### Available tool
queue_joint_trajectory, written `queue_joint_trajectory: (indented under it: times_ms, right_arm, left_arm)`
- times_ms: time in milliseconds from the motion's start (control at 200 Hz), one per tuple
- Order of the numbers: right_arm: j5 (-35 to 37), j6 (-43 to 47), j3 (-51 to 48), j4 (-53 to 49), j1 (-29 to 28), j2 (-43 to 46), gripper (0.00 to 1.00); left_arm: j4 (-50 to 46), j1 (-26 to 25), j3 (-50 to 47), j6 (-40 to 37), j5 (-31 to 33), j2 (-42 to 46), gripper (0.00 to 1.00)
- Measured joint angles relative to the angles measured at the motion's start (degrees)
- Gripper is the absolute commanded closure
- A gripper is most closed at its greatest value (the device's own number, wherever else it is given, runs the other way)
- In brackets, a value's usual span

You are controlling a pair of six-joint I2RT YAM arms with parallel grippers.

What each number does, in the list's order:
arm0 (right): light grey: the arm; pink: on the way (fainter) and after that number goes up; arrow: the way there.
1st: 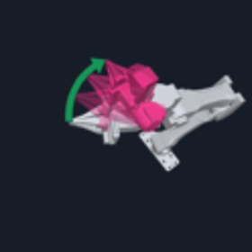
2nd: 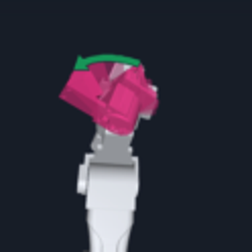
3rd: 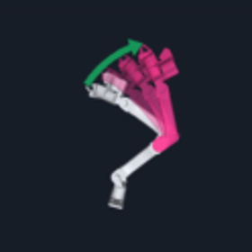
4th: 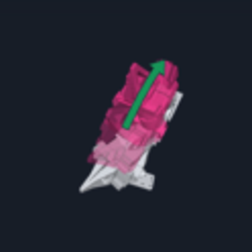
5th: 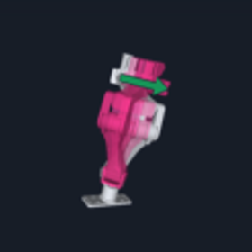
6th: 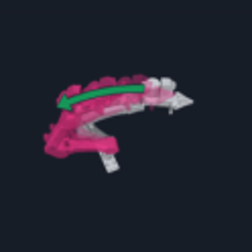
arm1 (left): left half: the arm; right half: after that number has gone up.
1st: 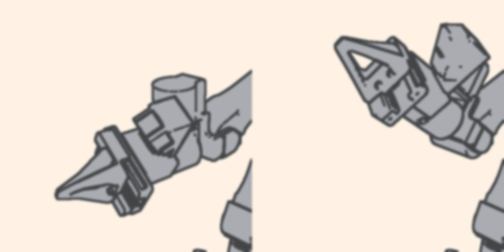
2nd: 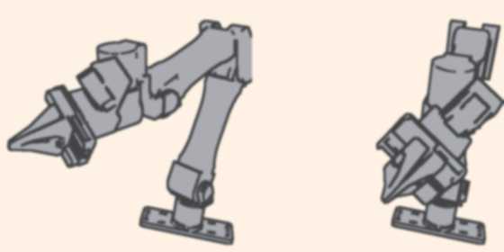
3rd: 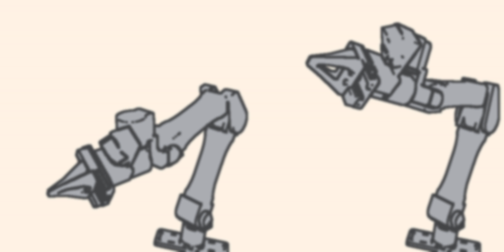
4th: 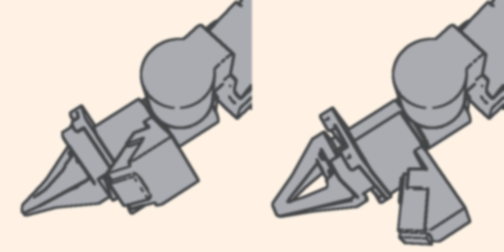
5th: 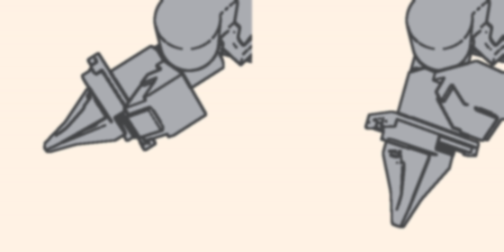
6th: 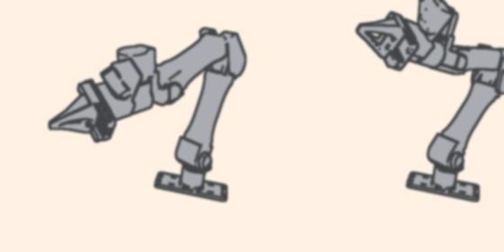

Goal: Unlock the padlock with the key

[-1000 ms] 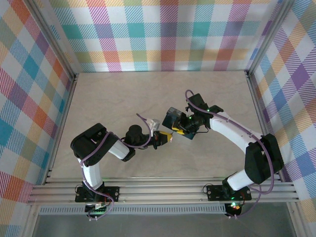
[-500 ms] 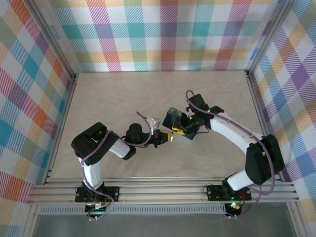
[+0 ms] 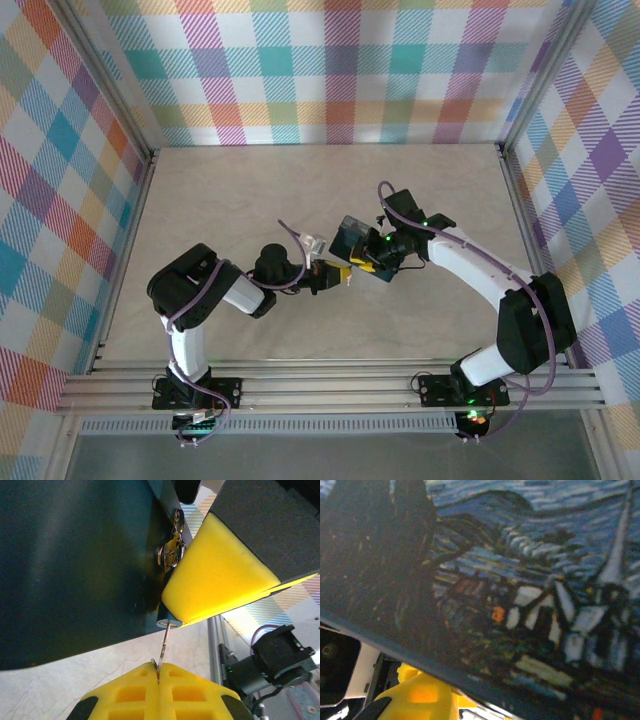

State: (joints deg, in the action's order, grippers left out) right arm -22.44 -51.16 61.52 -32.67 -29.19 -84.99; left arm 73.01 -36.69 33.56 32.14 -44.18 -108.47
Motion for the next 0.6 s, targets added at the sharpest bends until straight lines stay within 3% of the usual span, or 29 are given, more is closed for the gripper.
queue_joint_trajectory:
  times_ms: [600]
  right_arm:
    - [-2.8, 4.6, -2.2, 3.2, 0.7, 0.1, 1.00]
  left_arm:
    - [-2.6, 1.6, 2.3, 6.5, -6.4, -0.8, 1.00]
